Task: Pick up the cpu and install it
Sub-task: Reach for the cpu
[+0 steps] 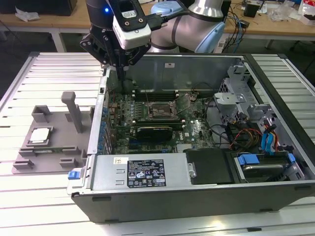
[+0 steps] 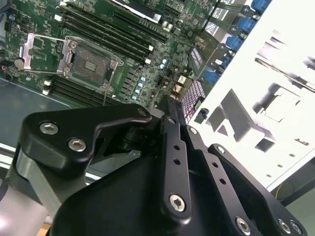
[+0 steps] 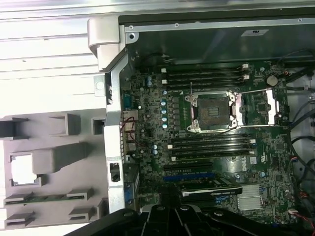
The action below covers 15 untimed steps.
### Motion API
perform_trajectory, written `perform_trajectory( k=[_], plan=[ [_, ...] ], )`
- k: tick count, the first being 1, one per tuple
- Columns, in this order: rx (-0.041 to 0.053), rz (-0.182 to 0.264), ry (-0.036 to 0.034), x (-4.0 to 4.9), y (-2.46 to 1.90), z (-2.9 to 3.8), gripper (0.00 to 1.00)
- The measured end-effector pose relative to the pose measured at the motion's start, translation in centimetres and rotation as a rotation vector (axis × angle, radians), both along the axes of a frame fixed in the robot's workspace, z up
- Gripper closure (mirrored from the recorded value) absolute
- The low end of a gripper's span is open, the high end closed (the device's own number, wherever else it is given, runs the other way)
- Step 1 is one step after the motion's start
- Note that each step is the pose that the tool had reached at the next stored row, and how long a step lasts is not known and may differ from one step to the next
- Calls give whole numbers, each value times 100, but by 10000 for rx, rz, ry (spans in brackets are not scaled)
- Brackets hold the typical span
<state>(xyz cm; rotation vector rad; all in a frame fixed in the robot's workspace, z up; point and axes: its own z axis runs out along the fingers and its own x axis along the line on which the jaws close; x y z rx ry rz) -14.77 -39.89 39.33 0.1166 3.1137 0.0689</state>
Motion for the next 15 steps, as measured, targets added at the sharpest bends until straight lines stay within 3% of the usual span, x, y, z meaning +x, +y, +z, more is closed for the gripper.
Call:
perform_trajectory(
  k=[15],
  plan=[
    [0,0,0,-167,0,0,89]
  ],
)
